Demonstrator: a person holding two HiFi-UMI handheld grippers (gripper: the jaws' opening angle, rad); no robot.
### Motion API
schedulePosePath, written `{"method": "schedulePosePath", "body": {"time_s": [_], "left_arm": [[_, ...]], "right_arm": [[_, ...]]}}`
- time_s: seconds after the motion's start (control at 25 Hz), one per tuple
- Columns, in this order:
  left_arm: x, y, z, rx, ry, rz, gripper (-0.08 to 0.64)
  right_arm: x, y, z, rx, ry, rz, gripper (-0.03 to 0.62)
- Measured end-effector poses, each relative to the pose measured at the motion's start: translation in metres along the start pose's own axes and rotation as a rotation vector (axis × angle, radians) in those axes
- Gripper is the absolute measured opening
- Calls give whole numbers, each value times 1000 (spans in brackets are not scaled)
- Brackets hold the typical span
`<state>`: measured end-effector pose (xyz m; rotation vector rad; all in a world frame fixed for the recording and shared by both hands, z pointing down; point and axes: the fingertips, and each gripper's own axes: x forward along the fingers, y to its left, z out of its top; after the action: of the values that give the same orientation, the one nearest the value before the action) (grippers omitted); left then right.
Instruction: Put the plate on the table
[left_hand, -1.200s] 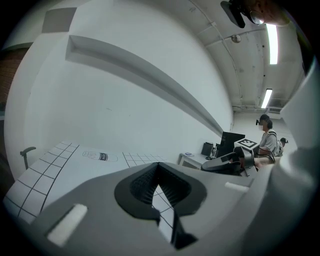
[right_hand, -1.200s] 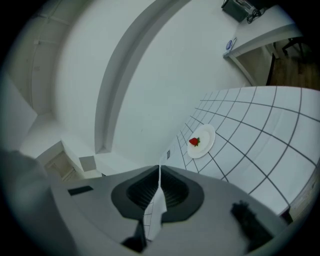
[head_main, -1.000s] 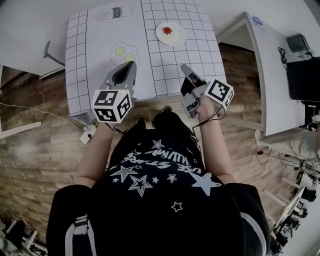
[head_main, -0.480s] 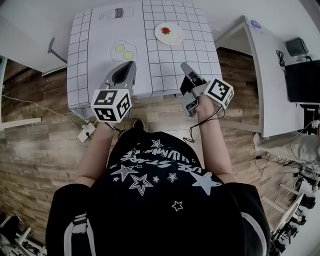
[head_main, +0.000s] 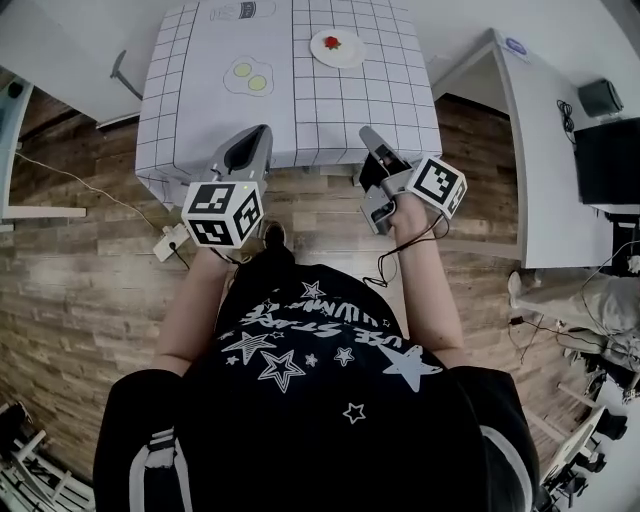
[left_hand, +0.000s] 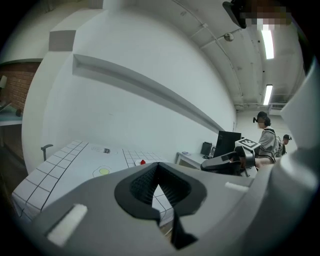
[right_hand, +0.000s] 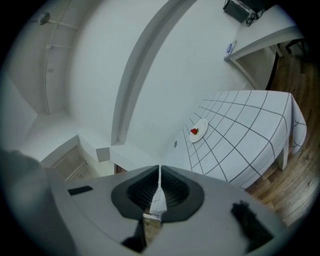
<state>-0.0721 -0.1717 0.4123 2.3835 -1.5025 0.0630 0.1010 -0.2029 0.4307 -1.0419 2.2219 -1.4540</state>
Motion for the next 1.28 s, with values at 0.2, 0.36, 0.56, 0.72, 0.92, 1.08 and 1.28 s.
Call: {"method": "schedulePosePath", "body": {"time_s": [0.2,0.36,0.56,0.72,0.92,1.08,1.28], "left_arm": [[-38,-27,-11,4,-18,30,9],[-58,-47,-13,6,-28,37,9],[-72,-67,-10,6,-36,43,9],[-101,-95,-26,29,-34,45,9],[-131,-111,-30,8,-60,69,9],[-152,-121,-31,19,-69,65,9],[-171,-119,-31,20,-72,52,9]], "right_arm": [[-34,9,-22,-7,24,31,21],[-58,19,-33,-22,35,47,21],[-77,33,-41,-60,78,60,21],[-112,34,-64,-92,111,43,21],[-130,49,-86,-138,141,92,18],[-136,64,-103,-167,151,140,18],[-143,75,-118,-175,136,144,18]]}}
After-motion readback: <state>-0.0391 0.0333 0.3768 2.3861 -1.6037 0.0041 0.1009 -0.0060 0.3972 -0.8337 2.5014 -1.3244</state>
